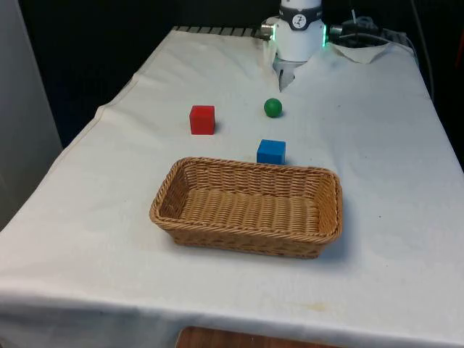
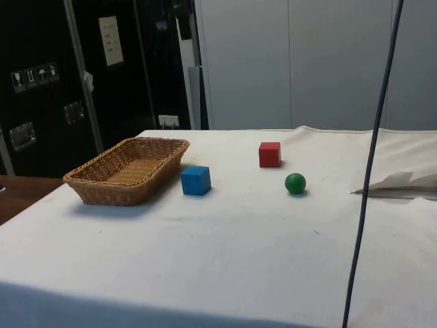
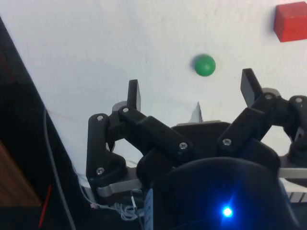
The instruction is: Place all non-red objects into the basket.
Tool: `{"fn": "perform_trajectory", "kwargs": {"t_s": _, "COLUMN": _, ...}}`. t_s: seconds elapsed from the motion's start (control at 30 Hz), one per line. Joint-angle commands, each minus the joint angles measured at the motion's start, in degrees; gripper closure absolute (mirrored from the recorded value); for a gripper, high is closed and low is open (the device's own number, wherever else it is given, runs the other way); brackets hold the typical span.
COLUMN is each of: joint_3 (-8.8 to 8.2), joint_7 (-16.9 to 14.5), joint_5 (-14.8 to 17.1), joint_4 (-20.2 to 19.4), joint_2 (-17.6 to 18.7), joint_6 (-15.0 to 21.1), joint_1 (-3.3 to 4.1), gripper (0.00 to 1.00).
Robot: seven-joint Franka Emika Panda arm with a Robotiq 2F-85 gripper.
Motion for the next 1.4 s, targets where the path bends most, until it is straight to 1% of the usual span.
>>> {"fn": "perform_trajectory", "kwargs": {"t_s": 0.0, "joint_3": 0.00, "joint_7": 0.0, "joint_5": 0.0, "joint_4": -0.3, "joint_2": 0.1, "joint_6": 0.6, "joint_1": 0.00, "gripper": 0.00}}
{"fn": "perform_trajectory", "kwargs": {"t_s": 0.07, "joint_3": 0.00, "joint_7": 0.4, "joint_5": -0.3, "joint_4": -1.4, "joint_2": 0.1, "joint_6": 2.7, "joint_1": 0.00, "gripper": 0.00}}
{"fn": "perform_trajectory", "kwargs": {"t_s": 0.13, "joint_3": 0.00, "joint_7": 0.6, "joint_5": -0.5, "joint_4": -1.9, "joint_2": 0.2, "joint_6": 3.7, "joint_1": 0.06, "gripper": 0.00}}
{"fn": "perform_trajectory", "kwargs": {"t_s": 0.23, "joint_3": 0.00, "joint_7": 0.9, "joint_5": -0.7, "joint_4": -2.7, "joint_2": 0.3, "joint_6": 5.0, "joint_1": 0.06, "gripper": 0.00}}
{"fn": "perform_trajectory", "kwargs": {"t_s": 0.27, "joint_3": 0.00, "joint_7": 0.4, "joint_5": -0.1, "joint_4": -2.5, "joint_2": 0.4, "joint_6": 4.2, "joint_1": 0.00, "gripper": 0.00}}
{"fn": "perform_trajectory", "kwargs": {"t_s": 0.33, "joint_3": 0.00, "joint_7": 1.2, "joint_5": -1.0, "joint_4": -3.6, "joint_2": 0.4, "joint_6": 6.5, "joint_1": 0.06, "gripper": 0.00}}
{"fn": "perform_trajectory", "kwargs": {"t_s": 0.5, "joint_3": 0.00, "joint_7": 1.6, "joint_5": -0.9, "joint_4": -6.0, "joint_2": 0.2, "joint_6": 9.6, "joint_1": 0.06, "gripper": 0.00}}
{"fn": "perform_trajectory", "kwargs": {"t_s": 0.53, "joint_3": 0.00, "joint_7": 1.0, "joint_5": -0.5, "joint_4": -5.5, "joint_2": 0.5, "joint_6": 8.5, "joint_1": 0.00, "gripper": 0.00}}
{"fn": "perform_trajectory", "kwargs": {"t_s": 0.57, "joint_3": 0.00, "joint_7": 1.6, "joint_5": -0.9, "joint_4": -6.4, "joint_2": 0.2, "joint_6": 10.0, "joint_1": 0.06, "gripper": 0.00}}
{"fn": "perform_trajectory", "kwargs": {"t_s": 0.7, "joint_3": 0.00, "joint_7": 1.4, "joint_5": -0.8, "joint_4": -7.3, "joint_2": -0.1, "joint_6": 11.1, "joint_1": 0.06, "gripper": 0.00}}
{"fn": "perform_trajectory", "kwargs": {"t_s": 0.73, "joint_3": 0.00, "joint_7": 1.3, "joint_5": -0.7, "joint_4": -7.4, "joint_2": 0.0, "joint_6": 11.1, "joint_1": 0.00, "gripper": 0.00}}
{"fn": "perform_trajectory", "kwargs": {"t_s": 0.77, "joint_3": 0.00, "joint_7": 1.1, "joint_5": -0.5, "joint_4": -6.8, "joint_2": 0.3, "joint_6": 10.4, "joint_1": 0.00, "gripper": 0.00}}
{"fn": "perform_trajectory", "kwargs": {"t_s": 0.8, "joint_3": 0.00, "joint_7": 1.3, "joint_5": -0.7, "joint_4": -7.4, "joint_2": 0.0, "joint_6": 11.1, "joint_1": 0.00, "gripper": 0.00}}
{"fn": "perform_trajectory", "kwargs": {"t_s": 1.0, "joint_3": 0.00, "joint_7": 1.1, "joint_5": -0.4, "joint_4": -7.4, "joint_2": 0.5, "joint_6": 11.4, "joint_1": -0.06, "gripper": 0.00}}
{"fn": "perform_trajectory", "kwargs": {"t_s": 1.03, "joint_3": 0.00, "joint_7": 1.0, "joint_5": -0.5, "joint_4": -7.1, "joint_2": 0.5, "joint_6": 10.7, "joint_1": -0.06, "gripper": 0.00}}
{"fn": "perform_trajectory", "kwargs": {"t_s": 1.27, "joint_3": 0.00, "joint_7": 0.7, "joint_5": -0.1, "joint_4": -8.6, "joint_2": 1.2, "joint_6": 13.5, "joint_1": -0.17, "gripper": 0.00}}
{"fn": "perform_trajectory", "kwargs": {"t_s": 1.3, "joint_3": 0.00, "joint_7": 0.9, "joint_5": -0.5, "joint_4": -8.4, "joint_2": 1.2, "joint_6": 12.8, "joint_1": -0.17, "gripper": 0.00}}
{"fn": "perform_trajectory", "kwargs": {"t_s": 1.37, "joint_3": 0.06, "joint_7": 0.7, "joint_5": -0.1, "joint_4": -9.2, "joint_2": 1.5, "joint_6": 14.6, "joint_1": -0.17, "gripper": 0.00}}
